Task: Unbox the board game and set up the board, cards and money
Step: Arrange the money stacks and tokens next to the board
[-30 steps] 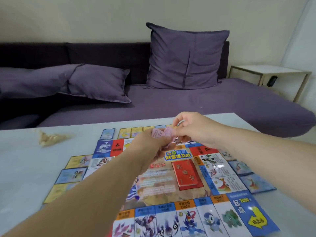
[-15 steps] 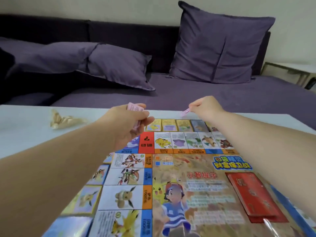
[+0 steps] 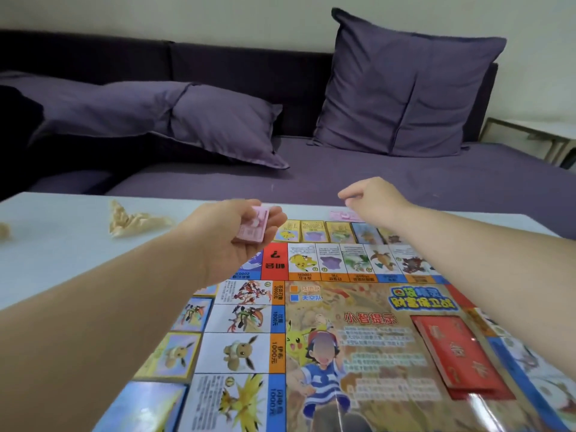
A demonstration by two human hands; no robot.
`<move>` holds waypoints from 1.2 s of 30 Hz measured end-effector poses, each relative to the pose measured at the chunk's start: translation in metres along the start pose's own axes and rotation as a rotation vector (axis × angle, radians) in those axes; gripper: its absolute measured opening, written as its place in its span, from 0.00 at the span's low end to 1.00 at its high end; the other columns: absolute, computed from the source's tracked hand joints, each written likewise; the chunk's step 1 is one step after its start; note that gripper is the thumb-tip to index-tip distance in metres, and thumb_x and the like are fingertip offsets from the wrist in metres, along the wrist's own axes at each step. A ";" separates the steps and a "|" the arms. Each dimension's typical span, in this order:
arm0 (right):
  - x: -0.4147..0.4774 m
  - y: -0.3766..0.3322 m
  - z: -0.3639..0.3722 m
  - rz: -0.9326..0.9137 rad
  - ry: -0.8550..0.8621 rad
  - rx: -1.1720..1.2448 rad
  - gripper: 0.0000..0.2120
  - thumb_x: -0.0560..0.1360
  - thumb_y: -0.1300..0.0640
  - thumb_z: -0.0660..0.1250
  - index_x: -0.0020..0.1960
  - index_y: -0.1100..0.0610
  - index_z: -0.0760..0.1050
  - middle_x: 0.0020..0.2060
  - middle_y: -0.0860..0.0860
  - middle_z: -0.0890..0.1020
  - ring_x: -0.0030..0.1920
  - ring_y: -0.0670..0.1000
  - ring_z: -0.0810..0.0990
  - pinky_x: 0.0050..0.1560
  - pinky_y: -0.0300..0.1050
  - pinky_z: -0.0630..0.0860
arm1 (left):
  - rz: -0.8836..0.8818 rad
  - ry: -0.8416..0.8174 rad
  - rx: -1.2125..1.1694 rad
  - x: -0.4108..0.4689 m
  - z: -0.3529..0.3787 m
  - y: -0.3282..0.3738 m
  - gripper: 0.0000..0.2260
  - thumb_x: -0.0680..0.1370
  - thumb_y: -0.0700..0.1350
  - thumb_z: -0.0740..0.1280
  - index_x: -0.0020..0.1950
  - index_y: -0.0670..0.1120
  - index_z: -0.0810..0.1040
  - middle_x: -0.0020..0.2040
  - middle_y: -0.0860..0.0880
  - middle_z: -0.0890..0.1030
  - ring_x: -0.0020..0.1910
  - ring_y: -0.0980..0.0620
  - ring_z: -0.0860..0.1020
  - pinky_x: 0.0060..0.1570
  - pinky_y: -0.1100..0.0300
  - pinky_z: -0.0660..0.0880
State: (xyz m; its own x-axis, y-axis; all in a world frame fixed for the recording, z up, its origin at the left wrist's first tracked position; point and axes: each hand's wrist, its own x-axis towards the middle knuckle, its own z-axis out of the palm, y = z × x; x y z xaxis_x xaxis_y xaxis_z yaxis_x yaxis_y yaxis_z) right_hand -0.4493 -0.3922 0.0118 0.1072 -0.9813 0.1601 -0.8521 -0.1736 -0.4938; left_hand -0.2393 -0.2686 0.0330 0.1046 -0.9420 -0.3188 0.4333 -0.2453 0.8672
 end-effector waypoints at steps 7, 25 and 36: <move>-0.099 -0.119 -0.024 -0.053 -0.346 0.494 0.14 0.73 0.43 0.69 0.45 0.54 0.81 0.38 0.45 0.81 0.34 0.46 0.73 0.38 0.40 0.71 | 0.058 -0.004 0.069 -0.066 -0.032 0.019 0.12 0.80 0.32 0.58 0.62 0.38 0.72 0.45 0.40 0.83 0.38 0.50 0.84 0.34 0.60 0.81; -0.178 -0.268 0.023 -0.042 -0.557 0.615 0.04 0.74 0.61 0.70 0.41 0.57 0.77 0.34 0.50 0.78 0.34 0.45 0.71 0.33 0.36 0.67 | 0.147 0.125 0.223 -0.175 -0.148 0.064 0.05 0.76 0.39 0.68 0.51 0.41 0.75 0.30 0.49 0.79 0.27 0.60 0.77 0.26 0.70 0.72; -0.124 -0.234 0.074 -0.038 -0.206 0.184 0.07 0.77 0.59 0.66 0.50 0.61 0.81 0.47 0.55 0.83 0.32 0.47 0.70 0.29 0.39 0.64 | 0.348 0.116 1.528 -0.153 -0.182 0.038 0.18 0.77 0.53 0.65 0.67 0.55 0.69 0.55 0.53 0.77 0.53 0.54 0.76 0.51 0.60 0.72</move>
State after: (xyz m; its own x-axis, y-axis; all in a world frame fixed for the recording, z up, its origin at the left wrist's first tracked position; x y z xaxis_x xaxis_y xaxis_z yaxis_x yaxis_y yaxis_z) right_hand -0.2253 -0.2363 0.0447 0.2553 -0.9668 0.0132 -0.7403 -0.2042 -0.6406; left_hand -0.0763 -0.0924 0.0448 0.0991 -0.9951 0.0068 -0.8986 -0.0865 0.4302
